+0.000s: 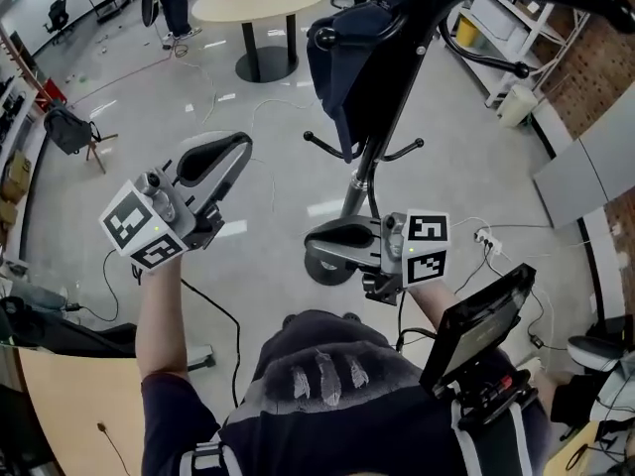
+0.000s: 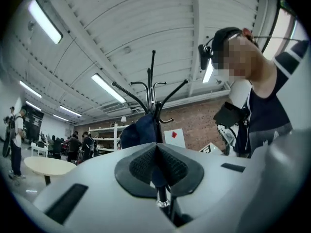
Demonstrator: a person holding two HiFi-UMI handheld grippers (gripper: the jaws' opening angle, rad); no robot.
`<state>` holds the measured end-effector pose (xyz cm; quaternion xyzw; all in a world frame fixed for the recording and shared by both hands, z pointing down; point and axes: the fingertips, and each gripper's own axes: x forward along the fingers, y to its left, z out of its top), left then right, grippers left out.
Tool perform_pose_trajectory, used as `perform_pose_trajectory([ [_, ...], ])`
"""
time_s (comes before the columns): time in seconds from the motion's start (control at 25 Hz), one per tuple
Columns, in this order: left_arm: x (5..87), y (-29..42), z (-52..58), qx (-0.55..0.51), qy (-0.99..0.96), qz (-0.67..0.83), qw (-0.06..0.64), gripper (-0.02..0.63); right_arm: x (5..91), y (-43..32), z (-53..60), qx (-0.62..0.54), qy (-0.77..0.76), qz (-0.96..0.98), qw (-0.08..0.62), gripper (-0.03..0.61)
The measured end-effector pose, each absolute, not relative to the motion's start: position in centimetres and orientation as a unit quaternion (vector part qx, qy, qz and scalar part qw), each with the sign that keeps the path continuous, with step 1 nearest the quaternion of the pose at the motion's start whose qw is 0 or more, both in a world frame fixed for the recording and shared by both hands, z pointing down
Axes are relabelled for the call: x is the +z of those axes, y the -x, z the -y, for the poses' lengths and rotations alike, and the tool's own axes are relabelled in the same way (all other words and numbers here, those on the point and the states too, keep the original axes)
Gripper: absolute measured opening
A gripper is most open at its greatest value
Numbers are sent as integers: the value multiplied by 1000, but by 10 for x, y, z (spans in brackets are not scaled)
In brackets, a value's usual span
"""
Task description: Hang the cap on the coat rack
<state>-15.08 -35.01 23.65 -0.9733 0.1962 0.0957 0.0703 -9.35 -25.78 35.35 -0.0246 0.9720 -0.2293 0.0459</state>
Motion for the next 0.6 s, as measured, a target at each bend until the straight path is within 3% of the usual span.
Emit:
perform_pose_trajectory([
  [0.04,241,151,351,80,973,-202,73,6,347,96,262,-221,28,-974,49,-6],
  [0.24,263,145,361,34,969,-234,68,6,328,94,277,-216,5,-974,61,-6],
  [0.6,269,117,356,75,982,-172,16,6,314,78,280,-209,10,-974,88,-6],
])
